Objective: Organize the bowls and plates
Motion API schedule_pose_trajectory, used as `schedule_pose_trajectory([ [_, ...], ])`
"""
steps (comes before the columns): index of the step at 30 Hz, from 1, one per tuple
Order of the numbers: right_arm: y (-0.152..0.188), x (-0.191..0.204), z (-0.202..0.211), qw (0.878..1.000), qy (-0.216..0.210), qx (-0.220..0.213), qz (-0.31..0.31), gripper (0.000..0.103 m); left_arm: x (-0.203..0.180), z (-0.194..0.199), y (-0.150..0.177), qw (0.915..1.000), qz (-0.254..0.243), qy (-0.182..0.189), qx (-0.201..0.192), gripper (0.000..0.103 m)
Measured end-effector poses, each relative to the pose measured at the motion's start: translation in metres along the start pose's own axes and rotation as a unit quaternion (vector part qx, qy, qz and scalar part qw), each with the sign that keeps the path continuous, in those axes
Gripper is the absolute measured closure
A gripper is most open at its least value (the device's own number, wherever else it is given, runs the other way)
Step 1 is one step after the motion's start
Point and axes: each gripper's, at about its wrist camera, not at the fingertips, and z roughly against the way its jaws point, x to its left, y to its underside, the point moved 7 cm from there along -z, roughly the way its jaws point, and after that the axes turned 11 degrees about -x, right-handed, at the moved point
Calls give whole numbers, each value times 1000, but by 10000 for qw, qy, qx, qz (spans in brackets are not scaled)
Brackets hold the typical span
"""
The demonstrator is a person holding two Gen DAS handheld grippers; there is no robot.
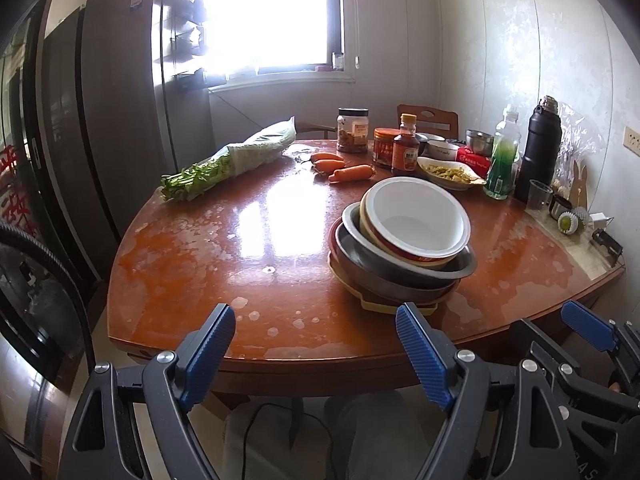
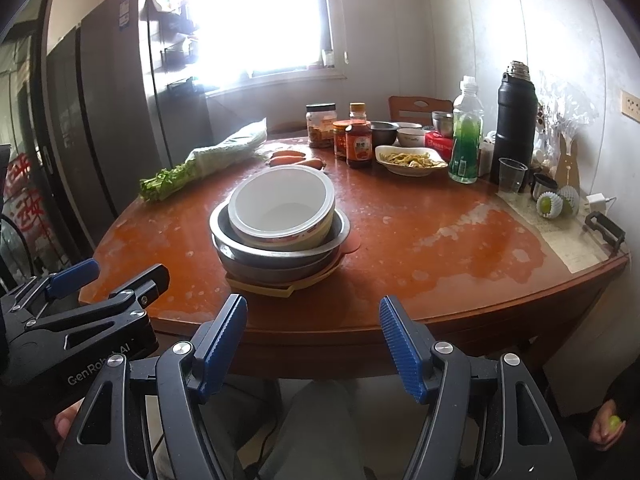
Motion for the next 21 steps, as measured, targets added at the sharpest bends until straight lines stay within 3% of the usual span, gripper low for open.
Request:
schedule_pose_trajectory([
  [21, -3, -10, 0, 9999, 136, 31, 18, 32, -12, -5, -1, 9999, -79, 102, 47, 21],
])
